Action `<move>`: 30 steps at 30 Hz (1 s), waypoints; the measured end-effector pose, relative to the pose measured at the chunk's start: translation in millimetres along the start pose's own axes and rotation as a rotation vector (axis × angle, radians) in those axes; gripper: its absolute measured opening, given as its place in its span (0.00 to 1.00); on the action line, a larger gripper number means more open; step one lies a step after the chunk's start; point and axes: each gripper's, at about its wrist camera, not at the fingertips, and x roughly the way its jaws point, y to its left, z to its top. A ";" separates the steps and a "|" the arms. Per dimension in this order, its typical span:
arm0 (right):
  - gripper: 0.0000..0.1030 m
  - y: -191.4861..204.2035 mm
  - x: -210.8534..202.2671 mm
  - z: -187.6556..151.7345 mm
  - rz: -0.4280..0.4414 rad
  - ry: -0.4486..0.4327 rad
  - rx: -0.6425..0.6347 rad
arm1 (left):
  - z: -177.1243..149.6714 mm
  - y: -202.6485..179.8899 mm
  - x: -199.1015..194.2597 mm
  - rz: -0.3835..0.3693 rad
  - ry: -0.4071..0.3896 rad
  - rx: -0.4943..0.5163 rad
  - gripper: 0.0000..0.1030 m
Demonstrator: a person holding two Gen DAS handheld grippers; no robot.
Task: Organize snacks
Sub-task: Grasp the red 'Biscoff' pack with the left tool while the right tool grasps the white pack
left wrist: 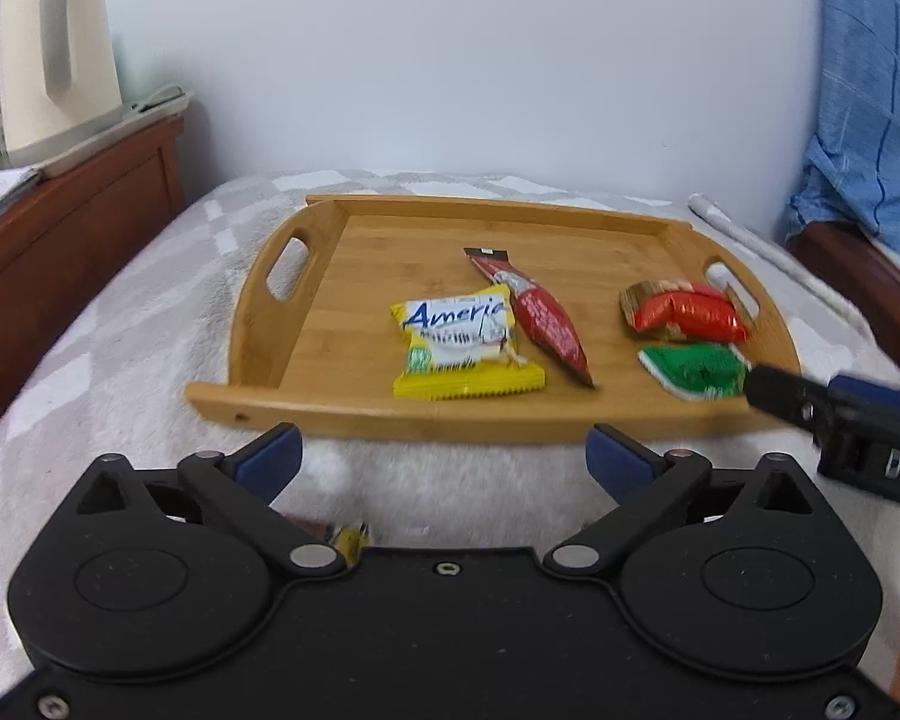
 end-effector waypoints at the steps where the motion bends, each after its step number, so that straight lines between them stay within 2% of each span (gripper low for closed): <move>1: 0.88 1.1 -1.5 -1.0 0.001 -0.004 -0.006 | -3.9 -1.2 -2.8 0.006 0.000 0.011 0.98; 5: 0.88 6.2 -8.5 -12.0 0.003 0.003 -0.012 | -18.8 -1.7 -13.2 0.003 0.010 0.025 0.98; 8: 0.76 16.7 -15.5 -21.9 0.008 0.003 -0.060 | -30.8 -0.5 -22.2 0.001 0.005 0.026 0.98; 12: 0.74 27.1 -21.1 -32.8 0.037 0.014 -0.078 | -45.1 0.1 -29.8 0.018 -0.002 0.051 0.97; 15: 0.74 34.3 -27.8 -39.8 0.043 0.010 -0.103 | -53.6 1.4 -35.5 0.020 -0.014 0.061 0.89; 19: 0.71 37.4 -36.3 -48.6 0.046 0.019 -0.092 | -60.9 4.6 -41.1 -0.009 -0.012 0.060 0.67; 20: 0.66 38.1 -38.3 -50.6 0.044 0.021 -0.088 | -62.4 4.6 -42.4 -0.017 -0.011 0.063 0.62; 21: 0.60 38.9 -40.3 -52.7 0.041 0.023 -0.088 | -63.8 4.5 -43.7 -0.025 -0.010 0.066 0.60; 23: 0.56 39.9 -43.7 -56.7 0.036 0.027 -0.091 | -65.7 3.8 -45.4 -0.038 -0.009 0.071 0.56; 25: 0.55 41.1 -46.4 -60.6 0.029 0.031 -0.089 | -67.3 3.1 -47.7 -0.050 -0.008 0.069 0.48; 30: 0.54 39.9 -51.2 -68.0 0.007 0.048 -0.068 | -71.5 0.6 -49.5 -0.072 0.003 0.072 0.46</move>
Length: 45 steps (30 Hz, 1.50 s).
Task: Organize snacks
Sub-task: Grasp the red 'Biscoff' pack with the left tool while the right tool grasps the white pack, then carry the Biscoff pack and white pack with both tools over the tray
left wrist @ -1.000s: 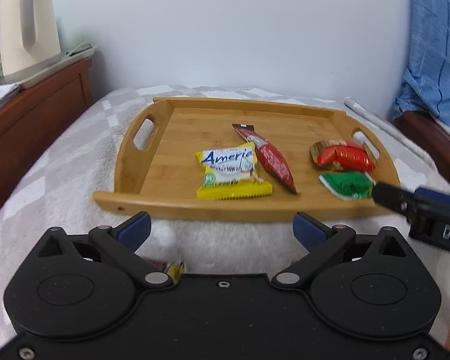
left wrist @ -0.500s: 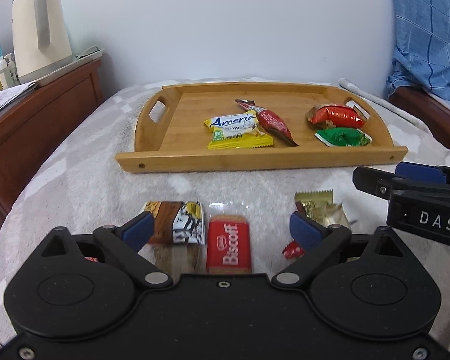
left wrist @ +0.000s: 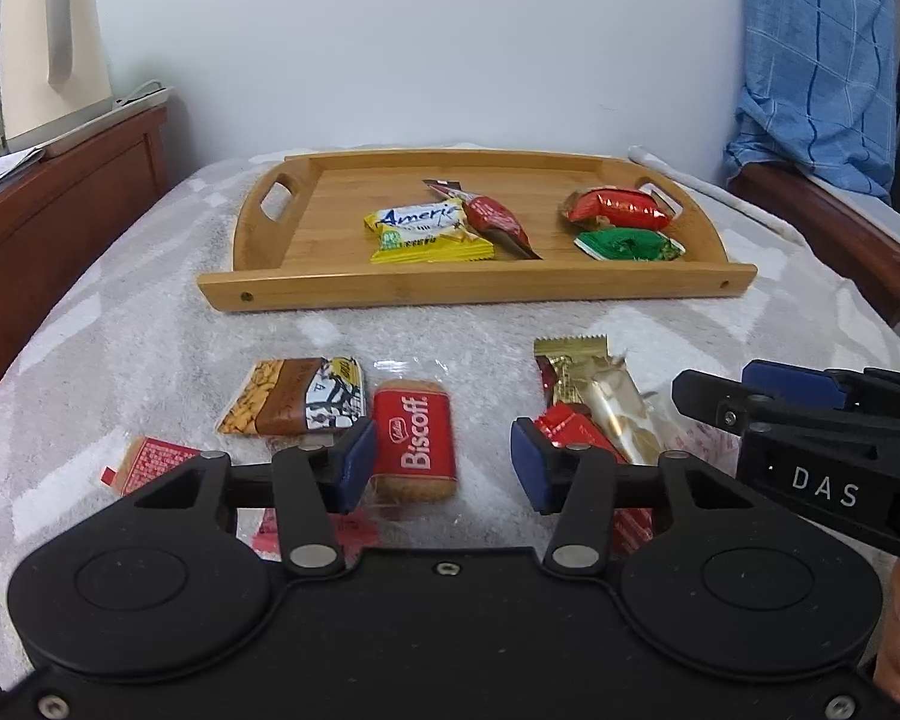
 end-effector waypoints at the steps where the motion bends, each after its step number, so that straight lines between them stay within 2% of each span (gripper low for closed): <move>1: 0.54 0.1 -0.6 -1.3 -0.004 0.003 0.003 | -1.0 -0.4 0.5 0.006 0.000 0.002 0.46; 15: 0.54 6.1 7.3 -12.1 -0.052 0.072 -0.025 | -3.7 2.5 20.1 0.022 0.048 -0.037 0.46; 31: 0.54 8.5 15.3 -13.3 -0.057 0.079 -0.030 | -0.9 0.7 27.4 0.025 0.054 -0.037 0.46; 33: 0.49 10.5 15.9 -14.0 -0.057 0.076 -0.039 | -1.1 -0.5 27.7 0.030 0.054 -0.031 0.45; 35: 0.42 12.2 15.7 -14.2 -0.056 0.071 -0.046 | -1.1 -0.1 27.3 0.032 0.051 -0.032 0.31; 36: 0.37 12.6 15.3 -14.3 -0.052 0.069 -0.046 | -0.8 0.5 26.7 0.033 0.049 -0.036 0.31; 38: 0.35 13.0 14.0 -14.2 -0.049 0.060 -0.044 | 0.4 3.0 25.5 0.021 0.053 -0.053 0.31; 45: 0.34 8.3 10.5 -11.7 -0.058 0.026 -0.007 | 4.6 -0.3 18.4 0.006 0.033 -0.039 0.31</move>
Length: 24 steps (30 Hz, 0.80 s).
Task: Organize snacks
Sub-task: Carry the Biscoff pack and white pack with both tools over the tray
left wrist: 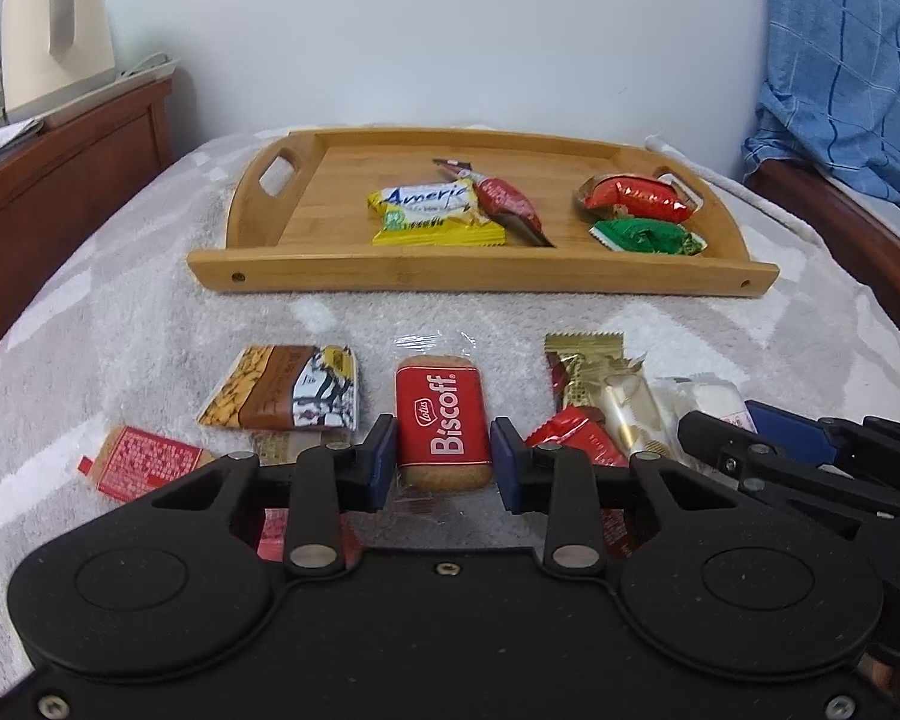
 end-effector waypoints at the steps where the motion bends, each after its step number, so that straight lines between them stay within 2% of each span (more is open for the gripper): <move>1: 0.34 -1.5 -1.0 0.7 -0.003 -0.006 0.007 | 1.3 -1.2 -1.5 -0.002 -0.004 0.003 0.31; 12: 0.34 -27.9 0.1 24.2 0.011 -0.055 0.109 | 35.3 -1.2 -13.0 0.000 -0.032 0.000 0.31; 19: 0.34 -51.3 11.0 60.5 0.026 -0.079 0.159 | 70.8 4.1 -6.7 0.000 -0.043 0.004 0.31; 24: 0.34 -63.6 31.9 93.7 0.030 -0.100 0.145 | 102.5 6.9 9.4 -0.006 -0.056 -0.003 0.30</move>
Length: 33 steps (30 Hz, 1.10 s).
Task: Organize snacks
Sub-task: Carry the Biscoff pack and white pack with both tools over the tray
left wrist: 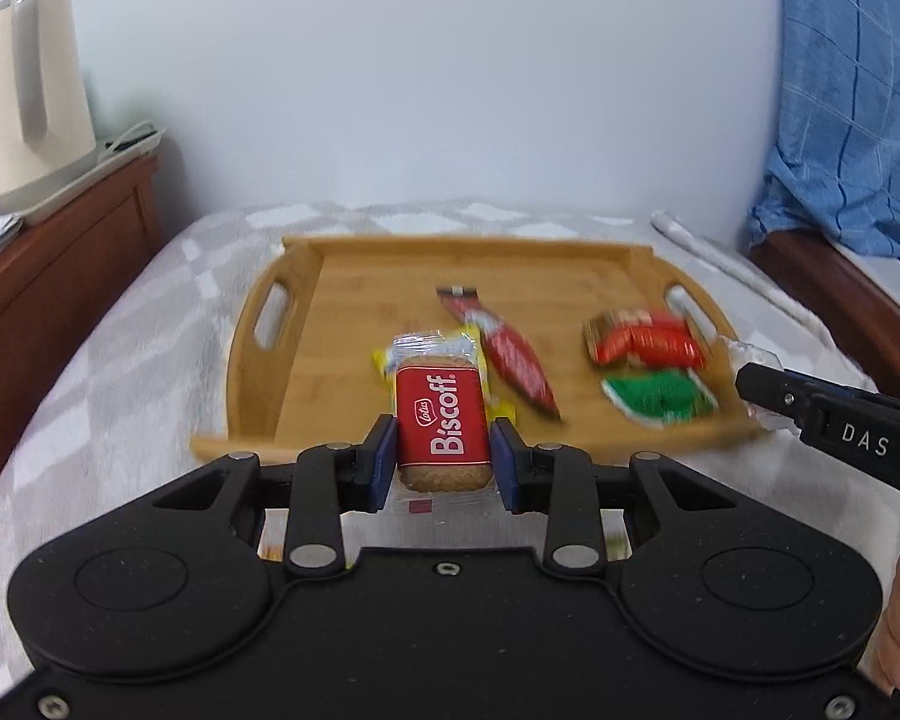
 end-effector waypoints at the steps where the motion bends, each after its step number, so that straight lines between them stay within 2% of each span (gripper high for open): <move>1: 0.34 -1.3 5.2 5.0 0.003 -0.003 0.000 | 6.7 0.8 3.9 0.000 -0.003 -0.005 0.30; 8: 0.34 -9.2 44.2 36.6 0.016 -0.008 0.011 | 48.8 10.4 43.0 -0.016 -0.008 -0.039 0.30; 12: 0.34 -14.8 72.3 53.5 0.015 0.003 0.002 | 62.1 15.3 70.7 -0.015 0.006 -0.052 0.30; 21: 0.34 -30.7 127.7 64.6 0.002 0.067 0.015 | 64.4 21.5 122.4 -0.005 0.051 -0.058 0.30; 33: 0.34 -28.3 148.8 57.8 -0.014 0.110 -0.024 | 62.1 23.6 145.7 0.010 0.071 -0.049 0.31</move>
